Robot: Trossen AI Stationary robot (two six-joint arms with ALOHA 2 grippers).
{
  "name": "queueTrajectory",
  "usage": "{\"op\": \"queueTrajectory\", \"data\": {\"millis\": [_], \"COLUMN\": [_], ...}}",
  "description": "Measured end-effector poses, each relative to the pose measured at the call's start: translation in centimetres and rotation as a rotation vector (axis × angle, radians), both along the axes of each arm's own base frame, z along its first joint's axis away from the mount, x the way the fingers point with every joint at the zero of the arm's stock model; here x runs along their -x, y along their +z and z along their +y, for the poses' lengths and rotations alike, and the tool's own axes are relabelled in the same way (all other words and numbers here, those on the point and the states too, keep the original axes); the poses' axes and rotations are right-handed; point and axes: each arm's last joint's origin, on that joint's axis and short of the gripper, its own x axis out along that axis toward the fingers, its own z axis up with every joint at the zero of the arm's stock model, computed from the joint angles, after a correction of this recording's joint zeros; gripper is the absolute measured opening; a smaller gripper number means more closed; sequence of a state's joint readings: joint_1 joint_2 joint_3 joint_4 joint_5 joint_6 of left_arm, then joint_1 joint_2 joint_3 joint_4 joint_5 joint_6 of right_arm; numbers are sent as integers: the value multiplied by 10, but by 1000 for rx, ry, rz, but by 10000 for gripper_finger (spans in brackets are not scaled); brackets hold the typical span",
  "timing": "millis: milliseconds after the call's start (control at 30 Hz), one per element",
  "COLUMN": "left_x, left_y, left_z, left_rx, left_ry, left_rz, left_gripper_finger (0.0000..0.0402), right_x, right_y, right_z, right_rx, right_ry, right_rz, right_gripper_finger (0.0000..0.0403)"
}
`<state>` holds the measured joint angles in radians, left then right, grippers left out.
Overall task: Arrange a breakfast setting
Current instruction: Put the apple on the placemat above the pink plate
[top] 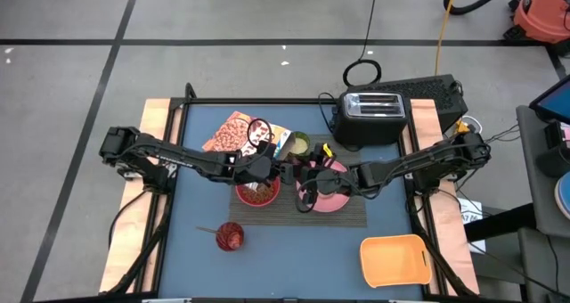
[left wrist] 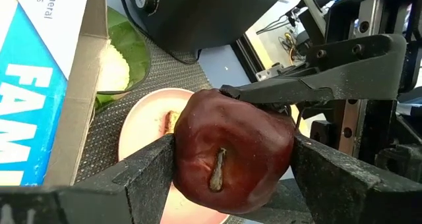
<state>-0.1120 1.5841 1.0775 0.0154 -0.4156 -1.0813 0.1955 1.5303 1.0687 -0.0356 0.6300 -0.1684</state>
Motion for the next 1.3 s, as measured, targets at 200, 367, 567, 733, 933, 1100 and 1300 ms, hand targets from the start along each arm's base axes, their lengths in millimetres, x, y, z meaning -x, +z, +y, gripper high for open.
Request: {"op": "queueTrajectory", "data": {"millis": [200,367,567,733,933,1100,1300], "left_x": [0,-1,-1,-1,-2,-2,-3], "left_y": [1,2,2,2,2,2,4], "left_z": [0,0,0,4,8,9,8], "left_rx": [-20,-23,-32,-31,-29,-29,-57], "left_ry": [-10,-28,-37,-23,-16,-16,-31], "left_rz": [2,-7,-4,-8,-9,-15,-21], "left_gripper_finger": [288,288,288,288,299,340,364], "right_x": [1,2,2,2,2,1,9], "right_y": [2,2,2,2,2,3,3], "right_z": [0,0,0,0,-1,0,-1], "right_rx": [-1,0,0,0,0,-6,-17], "right_ry": [2,0,0,0,-1,6,-1], "right_rz": [-3,-1,0,-1,-2,-7,10], "right_gripper_finger": [247,247,247,247,247,247,247]}}
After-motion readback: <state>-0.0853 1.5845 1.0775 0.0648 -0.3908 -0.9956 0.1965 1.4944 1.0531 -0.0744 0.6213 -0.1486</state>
